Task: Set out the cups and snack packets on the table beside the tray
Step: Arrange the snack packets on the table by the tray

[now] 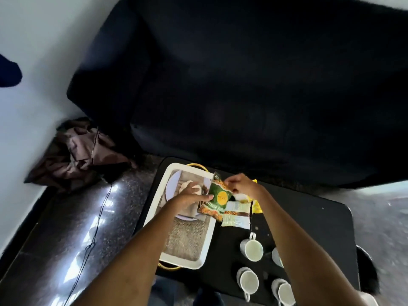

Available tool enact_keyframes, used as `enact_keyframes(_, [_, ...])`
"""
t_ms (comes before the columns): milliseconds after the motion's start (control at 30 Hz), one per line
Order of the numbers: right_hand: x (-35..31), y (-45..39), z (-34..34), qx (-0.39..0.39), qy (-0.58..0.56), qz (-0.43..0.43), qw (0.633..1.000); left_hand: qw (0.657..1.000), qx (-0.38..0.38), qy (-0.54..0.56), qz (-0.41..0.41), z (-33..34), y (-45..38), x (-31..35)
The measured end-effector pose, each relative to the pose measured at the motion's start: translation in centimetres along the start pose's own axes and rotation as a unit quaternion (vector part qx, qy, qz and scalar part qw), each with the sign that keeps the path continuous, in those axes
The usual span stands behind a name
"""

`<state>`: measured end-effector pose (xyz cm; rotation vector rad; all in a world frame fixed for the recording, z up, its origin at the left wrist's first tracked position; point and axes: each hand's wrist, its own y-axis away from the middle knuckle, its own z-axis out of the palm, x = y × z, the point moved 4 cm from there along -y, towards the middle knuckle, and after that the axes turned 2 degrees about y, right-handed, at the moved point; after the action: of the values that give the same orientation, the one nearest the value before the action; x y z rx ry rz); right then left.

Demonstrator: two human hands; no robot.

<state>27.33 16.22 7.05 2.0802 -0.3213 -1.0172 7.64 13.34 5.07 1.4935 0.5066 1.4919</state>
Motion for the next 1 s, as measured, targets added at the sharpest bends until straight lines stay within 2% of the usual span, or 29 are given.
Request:
enact_keyframes(67, [-0.9, 0.7, 1.1, -0.045, -0.011, 0.004, 0.999, 0.998, -0.052, 0.02, -0.027, 0.6, 0.3, -0.4])
enact_keyframes(133, [-0.9, 1.1, 1.5, -0.043, -0.048, 0.0, 0.998, 0.996, -0.07, -0.027, -0.054, 1.1, 0.3, -0.8])
enact_keyframes(200, [0.1, 0.9, 1.8, -0.023, -0.088, 0.009, 0.996, 0.991, -0.058, -0.097, -0.065, 1.2, -0.5, -1.3])
enact_keyframes(267, [1.5, 0.7, 2.5, -0.005, -0.145, 0.031, 0.989, 0.989, -0.041, -0.121, -0.073, 1.2, -0.8, -1.7])
enact_keyframes(367, [3.4, 0.5, 3.0, 0.021, -0.246, 0.059, 0.967, 0.994, -0.006, -0.082, -0.073, 1.0, -1.2, -1.6])
enact_keyframes(433, [5.1, 0.2, 3.0, 0.071, -0.288, 0.077, 0.952, 0.997, 0.01, -0.042, -0.058, 0.6, -1.4, -1.4])
enact_keyframes(567, [9.5, -0.2, 2.8, 0.238, -0.174, 0.143, 0.945, 0.998, 0.028, -0.044, -0.035, -0.1, -2.1, -1.1])
enact_keyframes(633, [11.6, -0.5, 2.9, 0.242, -0.123, 0.173, 0.947, 0.997, 0.046, -0.052, -0.011, -0.2, -2.5, -0.9])
enact_keyframes(767, [14.6, -1.3, 4.2, 0.196, -0.038, 0.237, 0.951, 0.991, 0.096, -0.095, 0.011, -0.6, -3.7, -1.5])
enact_keyframes(833, [14.9, -1.4, 4.7, 0.228, -0.013, 0.27, 0.935, 0.988, 0.102, -0.115, -0.001, -1.0, -4.2, -2.3])
enact_keyframes(900, [15.0, -1.6, 4.9, 0.257, -0.045, 0.279, 0.924, 0.987, 0.097, -0.128, -0.021, -1.4, -4.5, -3.3])
enact_keyframes(1000, [15.5, -1.7, 5.3, 0.257, -0.142, 0.256, 0.921, 0.986, 0.099, -0.13, -0.046, -1.8, -4.6, -4.4])
